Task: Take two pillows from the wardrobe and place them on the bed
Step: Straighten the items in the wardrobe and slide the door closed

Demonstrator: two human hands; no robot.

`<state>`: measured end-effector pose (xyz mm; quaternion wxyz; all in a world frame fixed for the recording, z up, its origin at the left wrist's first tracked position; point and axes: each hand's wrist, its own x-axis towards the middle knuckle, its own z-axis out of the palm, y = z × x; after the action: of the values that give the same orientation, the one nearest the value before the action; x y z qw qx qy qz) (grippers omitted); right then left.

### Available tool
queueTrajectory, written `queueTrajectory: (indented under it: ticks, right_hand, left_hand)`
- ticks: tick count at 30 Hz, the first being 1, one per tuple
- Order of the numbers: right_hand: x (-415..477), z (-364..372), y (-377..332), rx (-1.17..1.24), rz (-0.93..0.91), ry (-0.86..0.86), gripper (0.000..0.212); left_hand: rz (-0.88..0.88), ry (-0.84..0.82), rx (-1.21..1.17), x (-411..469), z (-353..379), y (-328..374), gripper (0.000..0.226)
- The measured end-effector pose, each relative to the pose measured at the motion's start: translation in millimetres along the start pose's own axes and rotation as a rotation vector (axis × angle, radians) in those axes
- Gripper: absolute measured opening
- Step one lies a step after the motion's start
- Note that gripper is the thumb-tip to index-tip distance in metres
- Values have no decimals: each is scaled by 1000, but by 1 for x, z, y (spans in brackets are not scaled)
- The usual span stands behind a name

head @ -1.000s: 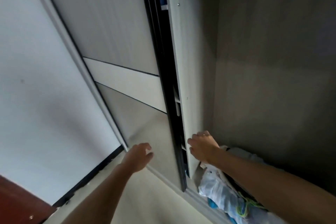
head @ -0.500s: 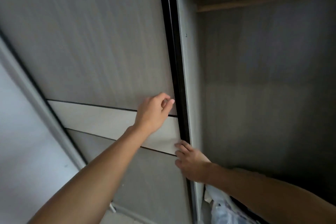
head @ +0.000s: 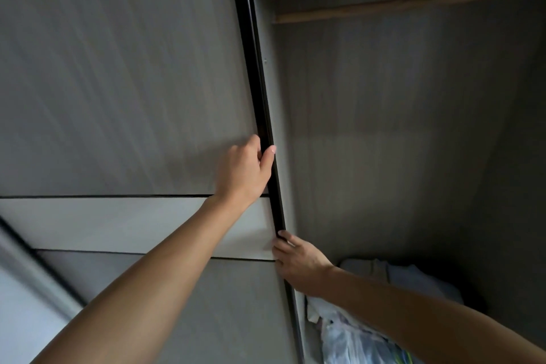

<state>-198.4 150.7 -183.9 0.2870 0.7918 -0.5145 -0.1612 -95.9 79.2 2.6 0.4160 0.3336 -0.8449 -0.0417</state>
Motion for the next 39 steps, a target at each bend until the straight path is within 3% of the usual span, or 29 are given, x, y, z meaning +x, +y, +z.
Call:
queueTrajectory:
  ticks: [16, 27, 32, 39]
  right_hand:
    - [-110, 17, 27, 33, 151, -148, 19]
    - [-244, 36, 65, 163, 450, -248, 20]
    - [-290, 45, 77, 328, 750, -150, 23]
    - [-321, 45, 99, 525, 1365, 95, 56]
  left_hand:
    - [87, -130, 116, 5, 49, 105, 28]
    - [347, -215, 79, 2, 106, 209, 17]
    - [622, -18, 38, -3, 112, 221, 10]
    - [888, 154, 155, 3, 128, 200, 7]
